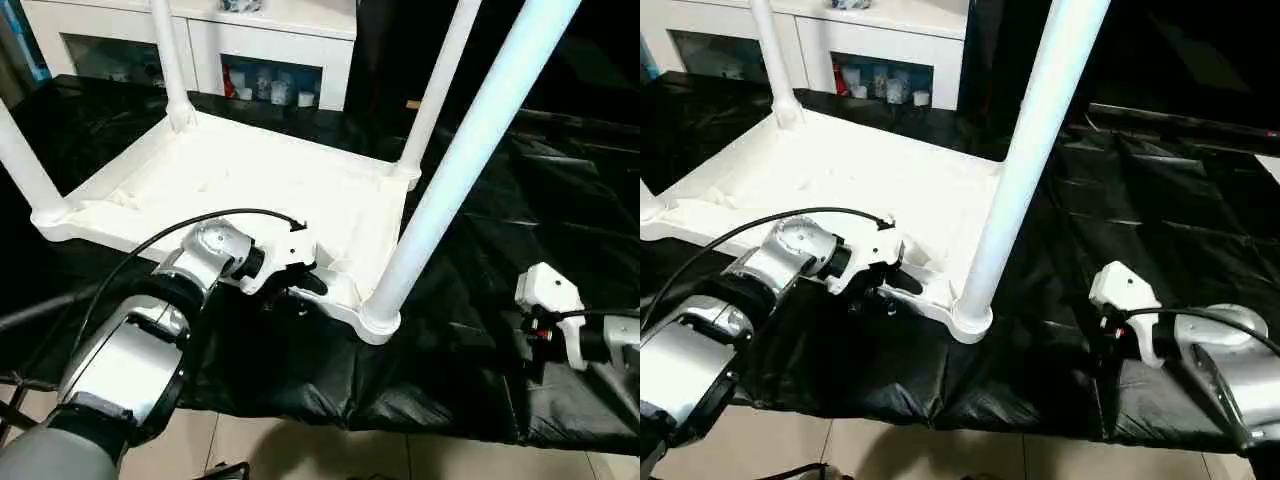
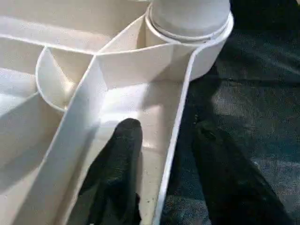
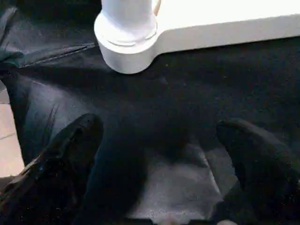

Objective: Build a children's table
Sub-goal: Rotate table base

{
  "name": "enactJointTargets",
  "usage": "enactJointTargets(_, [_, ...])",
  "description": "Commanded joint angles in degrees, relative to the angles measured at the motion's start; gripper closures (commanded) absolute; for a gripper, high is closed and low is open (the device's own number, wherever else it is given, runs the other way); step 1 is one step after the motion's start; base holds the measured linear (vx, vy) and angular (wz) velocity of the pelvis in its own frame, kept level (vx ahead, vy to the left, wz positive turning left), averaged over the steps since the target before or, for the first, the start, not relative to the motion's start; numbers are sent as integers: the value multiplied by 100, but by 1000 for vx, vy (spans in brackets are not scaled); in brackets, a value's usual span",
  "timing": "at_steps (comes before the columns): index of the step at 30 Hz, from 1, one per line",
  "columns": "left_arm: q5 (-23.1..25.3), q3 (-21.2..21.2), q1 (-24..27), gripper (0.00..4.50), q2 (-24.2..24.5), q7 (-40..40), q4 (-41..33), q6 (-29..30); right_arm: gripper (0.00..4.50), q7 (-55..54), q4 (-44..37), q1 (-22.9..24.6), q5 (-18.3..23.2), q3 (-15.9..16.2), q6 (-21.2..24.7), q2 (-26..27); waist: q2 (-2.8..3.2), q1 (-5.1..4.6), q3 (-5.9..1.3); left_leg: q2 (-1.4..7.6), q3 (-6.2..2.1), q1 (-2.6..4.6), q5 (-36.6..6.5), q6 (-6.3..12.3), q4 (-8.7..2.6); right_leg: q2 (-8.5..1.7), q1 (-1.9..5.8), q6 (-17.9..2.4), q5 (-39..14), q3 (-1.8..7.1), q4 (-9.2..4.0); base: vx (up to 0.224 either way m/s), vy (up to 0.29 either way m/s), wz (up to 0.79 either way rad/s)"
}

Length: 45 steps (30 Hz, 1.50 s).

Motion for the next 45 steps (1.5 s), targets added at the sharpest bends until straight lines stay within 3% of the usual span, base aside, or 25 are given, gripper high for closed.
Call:
enactJointTargets(1, [95,-33,-176,276,-35,45,56,-58,0,18,-169,11,56,-110,90,-125,21,10,-385,74,7,25,-1319,327,-354,-321,364,-1017,-1569,215,-499,0,0,0])
enactJointTargets(6, [157,-3,-223,327,-42,92,155,-90,0,-12,-263,44,87,-112,169,-146,28,9,-377,71,6,25,-1297,328,-354,-321,366,-1032,-1580,214,-500,0,0,0])
enactJointTargets(7, [219,-10,-240,336,-31,151,210,-127,0,-26,-312,62,98,-115,211,-156,61,10,-379,68,3,29,-1303,327,-354,-317,368,-1034,-1563,215,-498,0,0,0])
enactJointTargets(11, [361,3,-278,357,-5,233,322,-184,0,-46,-414,84,99,-117,310,-168,47,6,-377,71,2,35,-1335,320,-358,-317,372,-1047,-1546,213,-504,0,0,0])
enactJointTargets(15, [427,-18,-297,403,32,226,344,-183,0,-43,-423,82,94,-111,313,-172,44,-3,-359,73,-8,56,-1506,276,-369,-336,356,-914,-2027,207,-550,0,0,0])
enactJointTargets(24, [314,197,-335,442,33,3,409,-13,0,-27,-407,-45,70,16,325,-76,32,-71,-389,58,0,18,-1203,368,-349,-327,393,-1096,-1465,213,-494,0,0,0])
enactJointTargets(25, [128,419,-316,447,-4,-97,407,178,0,-80,-391,-60,16,96,258,33,107,-73,-388,56,-9,16,-1202,356,-357,-328,400,-1148,-1384,211,-484,0,0,0])
enactJointTargets(28, [39,526,-268,447,-11,-78,385,363,0,-258,-326,-114,-79,192,156,243,76,-111,-386,54,-5,9,-1228,350,-354,-315,403,-1250,-1237,205,-476,0,0,0])
enactJointTargets(29, [69,504,-210,447,1,0,360,459,0,-473,-224,-174,-180,247,52,436,148,-111,-389,52,-9,16,-1249,326,-359,-323,395,-1272,-1234,208,-471,0,0,0])
enactJointTargets(30, [110,484,-86,447,14,144,296,554,0,-867,-31,-284,-356,328,-95,765,146,-133,-385,33,-12,-2,-1308,283,-364,-313,395,-1248,-1363,190,-484,0,0,0])
enactJointTargets(31, [110,484,-86,447,14,144,296,554,0,-867,-31,-284,-356,328,-95,765,128,-142,-387,22,-8,-2,-1318,259,-359,-316,398,-1219,-1469,183,-494,0,0,0])
enactJointTargets(32, [91,506,-39,447,-3,191,272,627,0,-1019,70,-330,-432,353,-178,883,138,-123,-390,21,-2,32,-1319,248,-350,-324,393,-1182,-1648,190,-517,0,0,0])
enactJointTargets(36, [-4,591,340,447,-119,477,-6,928,0,-1774,566,-549,-703,444,-525,1520,173,-135,-374,27,-6,9,-1265,248,-375,-322,379,-1177,-1684,196,-508,0,0,0])
enactJointTargets(37, [-2,600,506,447,-153,568,-174,987,0,-1908,682,-610,-725,472,-580,1693,111,-133,-387,34,-2,15,-1256,257,-366,-330,382,-1164,-1691,199,-501,0,0,0])
enactJointTargets(38, [3,605,564,447,-161,589,-237,1005,0,-1942,712,-627,-728,482,-592,1745,106,-116,-381,41,-14,1,-1196,289,-379,-352,388,-1145,-1756,201,-478,0,0,0])
enactJointTargets(39, [14,615,647,447,-171,606,-331,1032,0,-1979,746,-649,-730,495,-603,1815,138,-123,-376,42,-1,14,-1209,329,-381,-346,363,-1131,-1788,205,-506,0,0,0])
enactJointTargets(40, [90,593,855,447,-180,736,-568,1086,0,-2026,841,-723,-740,536,-607,1944,85,-124,-383,44,4,17,-1205,344,-376,-341,362,-1111,-1805,203,-508,0,0,0])
enactJointTargets(41, [94,596,894,447,-183,763,-617,1107,0,-2037,872,-748,-743,540,-622,1974,129,-113,-377,57,-3,8,-1189,346,-390,-347,363,-1119,-1761,212,-488,0,0,0])
enactJointTargets(42, [75,634,1061,447,-199,893,-841,1198,0,-2090,1021,-870,-744,541,-714,2114,74,-117,-383,66,4,26,-1241,347,-389,-356,349,-1077,-1861,206,-489,0,0,0])
enactJointTargets(44, [43,665,1121,447,-207,937,-934,1235,0,-2106,1076,-920,-734,537,-761,2167,118,-128,-366,56,5,24,-1339,317,-401,-353,326,-992,-2097,206,-526,0,0,0])
enactJointTargets(45, [-21,712,1188,447,-218,953,-1044,1270,0,-2064,1103,-969,-694,548,-790,2212,75,-128,-365,54,0,19,-1363,312,-402,-353,325,-939,-2176,208,-516,0,0,0])
